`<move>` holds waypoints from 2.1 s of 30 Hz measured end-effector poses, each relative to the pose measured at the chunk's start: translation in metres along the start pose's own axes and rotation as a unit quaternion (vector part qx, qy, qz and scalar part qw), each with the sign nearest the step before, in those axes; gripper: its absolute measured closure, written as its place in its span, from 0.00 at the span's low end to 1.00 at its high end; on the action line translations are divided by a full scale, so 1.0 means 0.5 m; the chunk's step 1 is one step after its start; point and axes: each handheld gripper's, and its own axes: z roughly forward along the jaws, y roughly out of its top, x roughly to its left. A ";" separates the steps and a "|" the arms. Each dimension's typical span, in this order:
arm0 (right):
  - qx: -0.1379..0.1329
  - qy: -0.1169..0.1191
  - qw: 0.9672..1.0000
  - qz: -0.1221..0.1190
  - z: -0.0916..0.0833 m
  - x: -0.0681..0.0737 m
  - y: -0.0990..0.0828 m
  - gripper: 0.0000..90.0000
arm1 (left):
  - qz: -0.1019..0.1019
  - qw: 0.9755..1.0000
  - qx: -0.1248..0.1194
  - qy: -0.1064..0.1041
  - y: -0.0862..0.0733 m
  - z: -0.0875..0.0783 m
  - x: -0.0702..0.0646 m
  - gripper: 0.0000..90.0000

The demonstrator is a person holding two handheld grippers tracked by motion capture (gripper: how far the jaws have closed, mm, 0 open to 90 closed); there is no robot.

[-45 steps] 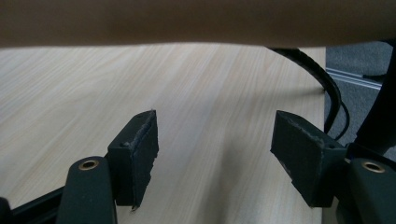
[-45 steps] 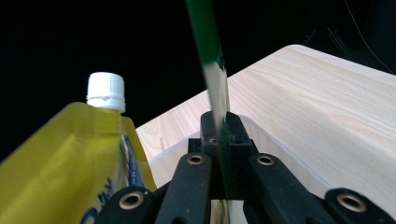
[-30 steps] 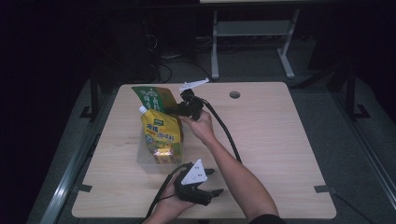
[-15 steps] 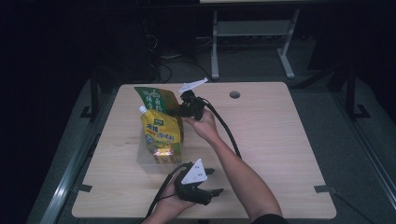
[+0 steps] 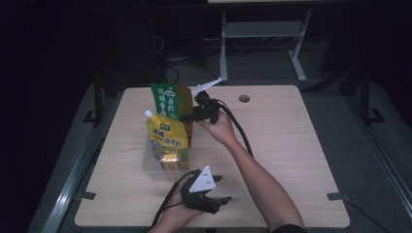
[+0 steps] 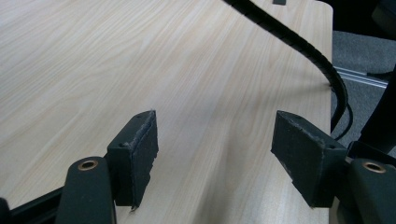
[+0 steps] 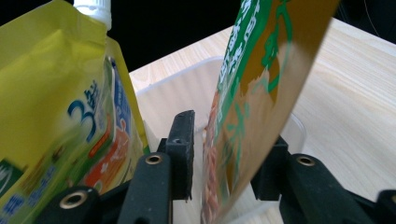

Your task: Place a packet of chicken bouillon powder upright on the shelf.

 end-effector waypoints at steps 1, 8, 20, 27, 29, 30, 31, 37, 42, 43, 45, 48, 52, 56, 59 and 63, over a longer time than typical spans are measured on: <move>0.002 0.000 1.000 0.001 -0.004 -0.001 -0.001 0.69 | 0.000 1.000 0.002 0.001 -0.001 0.001 0.000 0.34; 0.007 0.003 1.000 0.015 -0.033 -0.015 -0.011 0.64 | -0.006 1.000 0.003 0.004 -0.002 0.003 0.005 0.33; 0.001 -0.016 0.999 0.033 -0.091 -0.035 -0.035 0.59 | -0.003 1.000 0.006 0.005 -0.002 0.007 0.002 0.32; 0.000 -0.013 0.999 0.041 -0.117 -0.042 -0.050 0.56 | -0.005 1.000 0.004 0.005 -0.002 0.007 0.004 0.33; 0.002 -0.013 0.999 0.041 -0.127 -0.040 -0.052 0.55 | -0.006 1.000 0.004 0.005 -0.003 0.007 0.003 0.32; 0.003 -0.012 0.999 0.044 -0.131 -0.041 -0.053 0.54 | -0.006 1.000 0.004 0.005 -0.003 0.007 0.003 0.33; 0.003 -0.012 0.999 0.044 -0.135 -0.042 -0.055 0.54 | -0.007 1.000 0.004 0.006 -0.003 0.007 0.003 0.32; 0.007 -0.009 0.999 0.045 -0.156 -0.040 -0.064 0.52 | -0.009 1.000 0.008 0.006 -0.004 0.008 0.003 0.32; 0.004 -0.006 0.999 0.047 -0.175 -0.035 -0.080 0.52 | -0.007 1.000 0.007 0.006 -0.004 0.009 0.005 0.32; 0.006 -0.008 0.999 0.045 -0.179 -0.035 -0.084 0.52 | -0.006 1.000 0.009 0.007 -0.004 0.009 0.005 0.32; 0.008 -0.003 0.999 0.051 -0.188 -0.036 -0.090 0.51 | -0.010 1.000 0.008 0.006 -0.004 0.009 0.004 0.32; -0.002 -0.006 0.999 0.041 -0.207 -0.033 -0.099 0.51 | -0.014 1.000 0.006 0.007 -0.003 0.008 0.005 0.32; 0.001 0.002 0.999 0.045 -0.219 -0.035 -0.115 0.49 | -0.011 1.000 0.008 0.011 -0.003 0.007 0.007 0.32; 0.004 0.008 0.999 0.048 -0.230 -0.033 -0.126 0.49 | -0.014 1.000 0.008 0.012 -0.004 0.006 0.007 0.32; 0.002 0.006 0.999 0.045 -0.237 -0.030 -0.136 0.48 | -0.012 1.000 0.011 0.012 -0.005 0.006 0.009 0.32; 0.007 0.006 0.999 0.046 -0.245 -0.028 -0.151 0.47 | -0.014 1.000 0.011 0.011 -0.005 0.007 0.012 0.32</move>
